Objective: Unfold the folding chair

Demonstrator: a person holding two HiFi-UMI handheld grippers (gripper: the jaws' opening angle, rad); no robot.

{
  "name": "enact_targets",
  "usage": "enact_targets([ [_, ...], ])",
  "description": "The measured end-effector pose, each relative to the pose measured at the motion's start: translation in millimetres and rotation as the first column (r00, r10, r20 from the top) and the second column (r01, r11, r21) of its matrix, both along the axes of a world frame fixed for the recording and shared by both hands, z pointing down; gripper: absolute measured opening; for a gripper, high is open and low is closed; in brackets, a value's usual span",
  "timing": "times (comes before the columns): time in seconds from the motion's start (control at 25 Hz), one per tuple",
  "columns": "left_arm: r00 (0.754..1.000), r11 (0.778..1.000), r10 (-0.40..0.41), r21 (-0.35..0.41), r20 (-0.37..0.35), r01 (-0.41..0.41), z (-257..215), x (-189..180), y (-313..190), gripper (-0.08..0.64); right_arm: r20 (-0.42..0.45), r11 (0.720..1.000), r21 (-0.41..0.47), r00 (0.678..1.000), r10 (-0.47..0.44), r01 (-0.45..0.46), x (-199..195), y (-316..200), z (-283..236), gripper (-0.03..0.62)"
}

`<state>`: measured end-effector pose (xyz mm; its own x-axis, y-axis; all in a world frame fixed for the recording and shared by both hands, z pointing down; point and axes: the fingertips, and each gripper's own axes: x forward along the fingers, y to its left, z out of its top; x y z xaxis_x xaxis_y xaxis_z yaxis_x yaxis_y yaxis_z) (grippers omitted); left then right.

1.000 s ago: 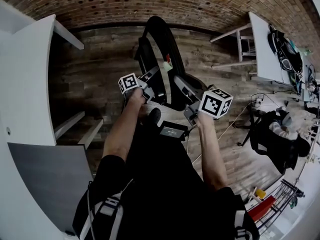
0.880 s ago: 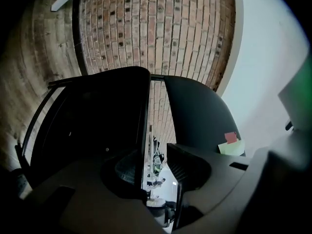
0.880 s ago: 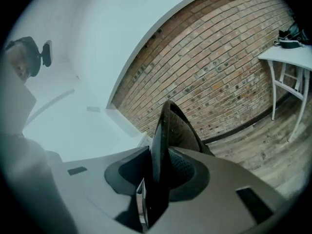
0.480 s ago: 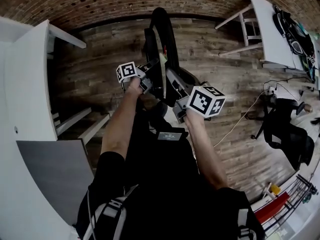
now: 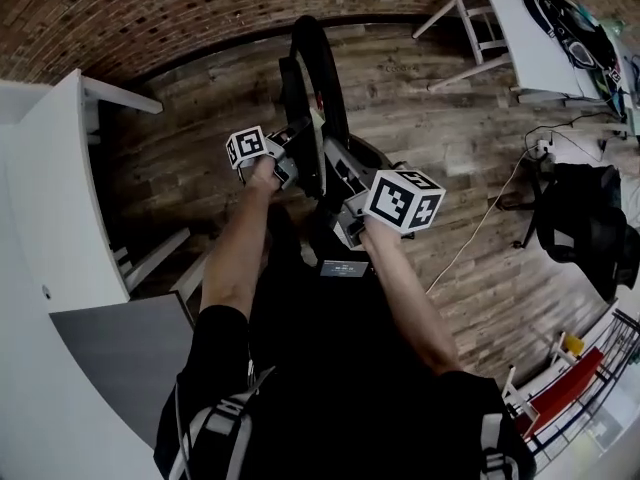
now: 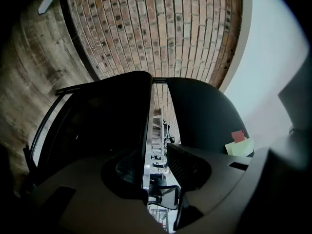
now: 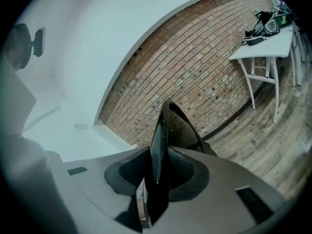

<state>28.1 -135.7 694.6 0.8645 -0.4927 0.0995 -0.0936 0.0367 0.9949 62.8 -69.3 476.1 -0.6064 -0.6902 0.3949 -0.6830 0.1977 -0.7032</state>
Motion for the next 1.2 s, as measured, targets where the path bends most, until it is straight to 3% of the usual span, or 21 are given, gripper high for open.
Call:
enact_targets([
  [0.16, 0.999, 0.998, 0.044, 0.042, -0.004, -0.044, 0, -3, 4, 0.144, 0.011, 1.0, -0.004, 1.0, 0.02, -0.02, -4, 4, 5, 0.115],
  [0.32, 0.999, 0.996, 0.001, 0.089, -0.041, 0.002, -7, -3, 7, 0.149, -0.016, 0.999, -0.002, 0.999, -0.042, 0.042, -4, 4, 0, 0.117],
  [0.52, 0.999, 0.992, 0.045, 0.119, -0.016, -0.043, -7, -12, 17, 0.149, -0.027, 0.997, -0.004, 0.996, -0.082, 0.082, -16, 4, -4, 0.12],
  [0.6, 0.998, 0.994, 0.034, 0.109, -0.06, -0.027, -9, -17, 24, 0.149, -0.037, 0.995, -0.01, 0.994, -0.1, 0.099, -19, 3, -3, 0.12],
  [0.76, 0.984, 0.996, -0.065, 0.044, -0.166, 0.073, -11, -20, 28, 0.149, -0.064, 0.988, -0.021, 0.986, -0.154, 0.153, -22, 3, -6, 0.121],
  [0.88, 0.976, 0.995, -0.094, 0.01, -0.198, 0.098, -12, -15, 31, 0.149, -0.059, 0.987, -0.02, 0.985, -0.16, 0.159, -23, 2, -8, 0.12],
  [1.2, 0.97, 0.997, -0.078, -0.015, -0.23, 0.077, -11, -16, 34, 0.146, 0.025, 0.993, 0.003, 0.993, -0.119, 0.119, -11, 1, -6, 0.12],
])
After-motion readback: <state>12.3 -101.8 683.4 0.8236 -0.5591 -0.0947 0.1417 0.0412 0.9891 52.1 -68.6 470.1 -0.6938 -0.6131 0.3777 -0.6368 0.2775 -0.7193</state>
